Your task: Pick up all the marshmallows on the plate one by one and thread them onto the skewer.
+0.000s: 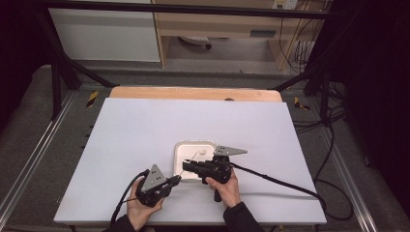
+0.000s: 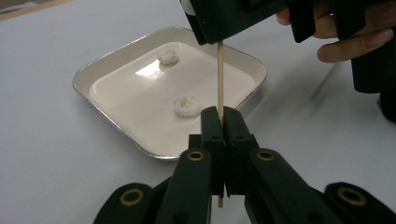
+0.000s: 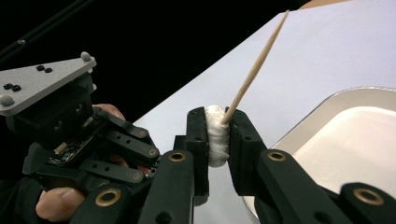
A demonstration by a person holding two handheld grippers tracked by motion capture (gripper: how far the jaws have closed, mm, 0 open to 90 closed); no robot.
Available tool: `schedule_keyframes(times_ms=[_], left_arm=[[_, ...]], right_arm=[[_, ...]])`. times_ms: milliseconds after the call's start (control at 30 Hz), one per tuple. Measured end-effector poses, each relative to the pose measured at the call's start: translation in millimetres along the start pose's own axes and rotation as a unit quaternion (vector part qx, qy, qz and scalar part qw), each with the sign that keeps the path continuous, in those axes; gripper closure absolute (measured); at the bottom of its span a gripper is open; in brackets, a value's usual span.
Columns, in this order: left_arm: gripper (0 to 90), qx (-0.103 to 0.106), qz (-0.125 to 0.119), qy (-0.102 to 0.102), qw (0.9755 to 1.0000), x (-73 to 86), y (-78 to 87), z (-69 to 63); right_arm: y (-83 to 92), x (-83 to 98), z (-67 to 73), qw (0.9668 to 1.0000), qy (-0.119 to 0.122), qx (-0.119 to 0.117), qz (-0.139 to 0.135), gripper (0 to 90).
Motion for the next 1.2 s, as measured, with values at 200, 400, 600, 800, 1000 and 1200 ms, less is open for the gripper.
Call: schedule_keyframes(times_ms=[200, 400, 600, 800, 1000, 1200], left_arm=[[88.7, 0.004, 0.003, 0.007, 1.0, 1.8, -7.4, 0.2], [88.7, 0.012, 0.006, 0.009, 0.9999, 2.2, -11.9, -0.4], [88.7, 0.022, -0.01, 0.009, 0.9997, -1.0, -10.5, -3.3], [88.8, 0.016, -0.008, 0.006, 0.9998, -5.6, -12.6, -4.6], [88.7, 0.012, -0.006, 0.002, 0.9999, -4.5, -11.7, -2.7], [88.7, 0.014, -0.002, 0.015, 0.9998, -2.8, -9.6, 3.0]], right_arm=[[0.4, 0.8, -0.7, 1.0, -0.004, 0.003, 0.004, 79.9], [0.9, 1.4, 0.1, 1.0, -0.004, 0.003, 0.005, 79.9], [1.7, 2.6, 1.4, 1.0, -0.003, 0.004, 0.006, 79.9], [-4.0, 17.0, 2.2, 0.9995, -0.002, -0.003, 0.032, 79.6], [-1.3, 12.1, 0.8, 0.9995, 0.006, 0.014, 0.027, 56.8], [12.0, -8.6, -5.0, 0.9979, 0.038, 0.05, 0.016, 40.2]])
Point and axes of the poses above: each handheld gripper's, and its own axes: y roughly backward along the jaws, x roughly out of its underside, z roughly to its left, the point moved 8 cm from there along -y, roughly forward along the jaws, and after that the axes turned 7 degrees about y, right-handed, at the moved point
